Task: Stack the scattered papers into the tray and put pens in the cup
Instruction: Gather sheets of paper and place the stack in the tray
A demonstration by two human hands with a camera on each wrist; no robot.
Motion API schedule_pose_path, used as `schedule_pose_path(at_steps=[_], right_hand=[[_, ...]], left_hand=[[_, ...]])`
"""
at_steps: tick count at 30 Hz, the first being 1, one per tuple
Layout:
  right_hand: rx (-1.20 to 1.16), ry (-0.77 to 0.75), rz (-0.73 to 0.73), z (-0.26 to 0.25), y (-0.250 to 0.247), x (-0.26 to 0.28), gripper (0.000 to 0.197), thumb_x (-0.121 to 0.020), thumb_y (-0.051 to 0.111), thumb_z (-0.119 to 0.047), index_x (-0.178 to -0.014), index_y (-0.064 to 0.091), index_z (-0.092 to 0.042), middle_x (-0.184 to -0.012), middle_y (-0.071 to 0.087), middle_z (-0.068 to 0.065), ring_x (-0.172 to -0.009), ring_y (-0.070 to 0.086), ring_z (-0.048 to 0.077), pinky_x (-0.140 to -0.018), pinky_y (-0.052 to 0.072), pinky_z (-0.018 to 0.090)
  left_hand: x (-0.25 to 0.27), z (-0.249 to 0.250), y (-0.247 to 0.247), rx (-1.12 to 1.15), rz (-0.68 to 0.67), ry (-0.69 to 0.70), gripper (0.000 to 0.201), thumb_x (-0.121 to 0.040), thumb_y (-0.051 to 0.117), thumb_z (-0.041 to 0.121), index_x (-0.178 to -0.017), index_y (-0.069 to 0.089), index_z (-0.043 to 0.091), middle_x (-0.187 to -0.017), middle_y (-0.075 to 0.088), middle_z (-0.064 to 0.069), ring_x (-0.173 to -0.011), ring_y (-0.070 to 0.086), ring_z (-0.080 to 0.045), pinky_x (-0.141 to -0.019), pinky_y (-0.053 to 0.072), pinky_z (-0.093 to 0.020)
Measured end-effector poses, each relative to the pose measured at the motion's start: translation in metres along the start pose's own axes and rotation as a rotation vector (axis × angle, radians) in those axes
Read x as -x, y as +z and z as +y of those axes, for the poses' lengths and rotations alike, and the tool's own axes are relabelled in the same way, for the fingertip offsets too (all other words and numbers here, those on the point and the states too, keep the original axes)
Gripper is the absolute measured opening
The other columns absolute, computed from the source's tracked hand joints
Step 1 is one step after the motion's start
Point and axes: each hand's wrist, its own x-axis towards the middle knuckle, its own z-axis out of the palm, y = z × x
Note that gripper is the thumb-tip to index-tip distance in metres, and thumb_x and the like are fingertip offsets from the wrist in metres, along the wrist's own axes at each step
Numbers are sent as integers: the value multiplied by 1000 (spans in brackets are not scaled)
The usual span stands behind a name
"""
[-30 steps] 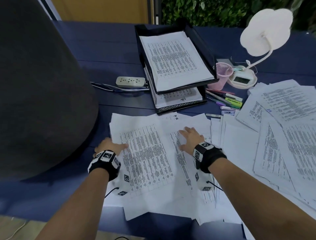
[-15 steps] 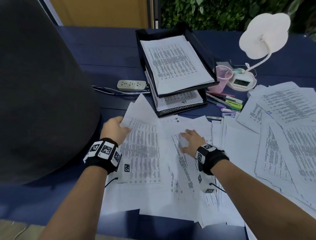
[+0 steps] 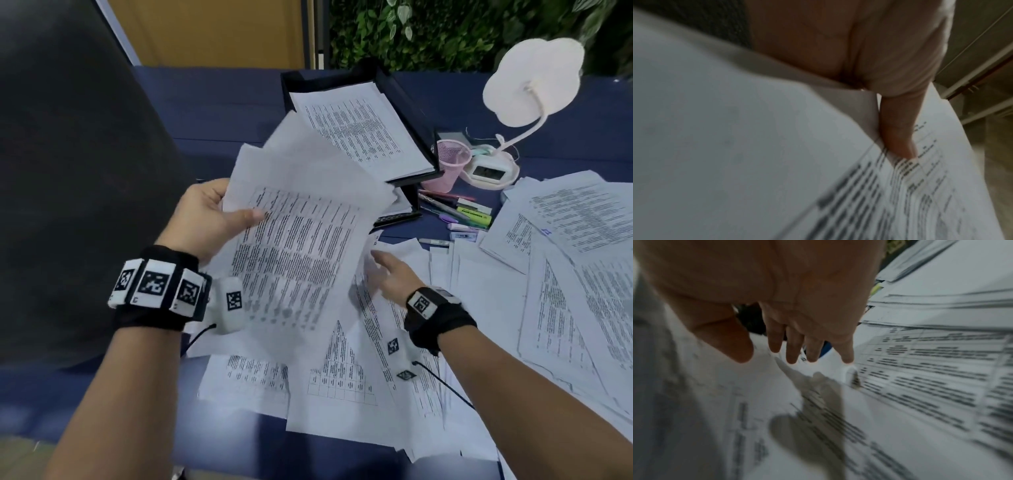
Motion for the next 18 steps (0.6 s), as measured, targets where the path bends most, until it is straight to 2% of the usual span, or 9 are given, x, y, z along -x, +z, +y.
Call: schedule_pose_path(at_steps=[1, 3, 5, 7, 9, 11, 13, 16, 18], right_hand=[[-96, -16, -15, -8, -1, 2, 53, -92, 50, -4, -143, 38, -13, -137, 50, 11, -125, 49, 21, -90, 44, 28], [-196, -75, -49, -17, -5, 1, 62, -85, 53, 5, -143, 37, -12, -142, 43, 9, -132, 39, 19, -93, 37, 28], [-274, -102, -92, -30, -10, 7, 70, -75, 59, 2, -140, 40, -14, -135, 47, 8, -123, 43, 15, -94, 37, 28], [-410, -140, -88, -42, -16, 11, 75, -63, 55, -4, -136, 44, -17, -126, 51, 2, -110, 47, 12, -91, 37, 30], [-550, -158, -39, -55, -26, 17, 63, -66, 60, -6, -127, 51, -20, -116, 54, -3, -102, 50, 11, -88, 36, 33], [-586, -249, 31, -69, -37, 22, 34, -70, 72, -12, -97, 55, -24, -94, 54, -8, -88, 52, 6, -77, 41, 21], [-554, -337, 120, -85, -48, 30, 29, -80, 72, -13, -75, 44, -21, -73, 44, -8, -63, 48, 0, -60, 39, 10], [-557, -450, 230, -106, -62, 43, 19, -86, 67, -12, -81, 50, -17, -76, 55, -9, -54, 54, -12, -55, 43, 5], [-598, -522, 270, -116, -68, 48, 11, -88, 63, -6, -88, 54, -13, -82, 63, -5, -52, 56, -11, -53, 42, 4]], left_hand=[[-1, 1, 1, 23, 24, 35, 25, -73, 75, 2, -90, 74, 21, -93, 75, -1, -90, 70, -19, -82, 54, -36], [-4, 5, 4, 40, 96, 118, 24, -73, 75, 2, -86, 73, 22, -89, 75, 5, -87, 70, -14, -80, 55, -32], [-7, 14, 9, 102, 135, 207, 26, -75, 73, -3, -82, 71, 22, -86, 75, 7, -85, 70, -12, -79, 55, -30], [-10, 22, 12, 168, 146, 266, 27, -75, 73, -4, -77, 74, 23, -86, 75, 6, -86, 69, -14, -83, 55, -34], [-13, 27, 16, 180, 136, 312, 27, -74, 75, 1, -80, 76, 27, -88, 75, 8, -88, 69, -14, -86, 54, -37], [-14, 32, 20, 194, 122, 353, 23, -71, 76, 7, -85, 76, 26, -91, 75, 7, -89, 68, -16, -86, 54, -39], [-15, 37, 22, 254, 138, 396, 23, -72, 75, 4, -85, 75, 23, -92, 75, 5, -89, 68, -17, -85, 53, -38], [-18, 47, 28, 316, 163, 428, 27, -77, 70, -6, -86, 71, 20, -90, 75, 4, -89, 69, -15, -81, 54, -34], [-20, 54, 34, 316, 172, 465, 24, -79, 69, -6, -94, 64, 13, -94, 74, 3, -94, 67, -19, -85, 53, -36]])
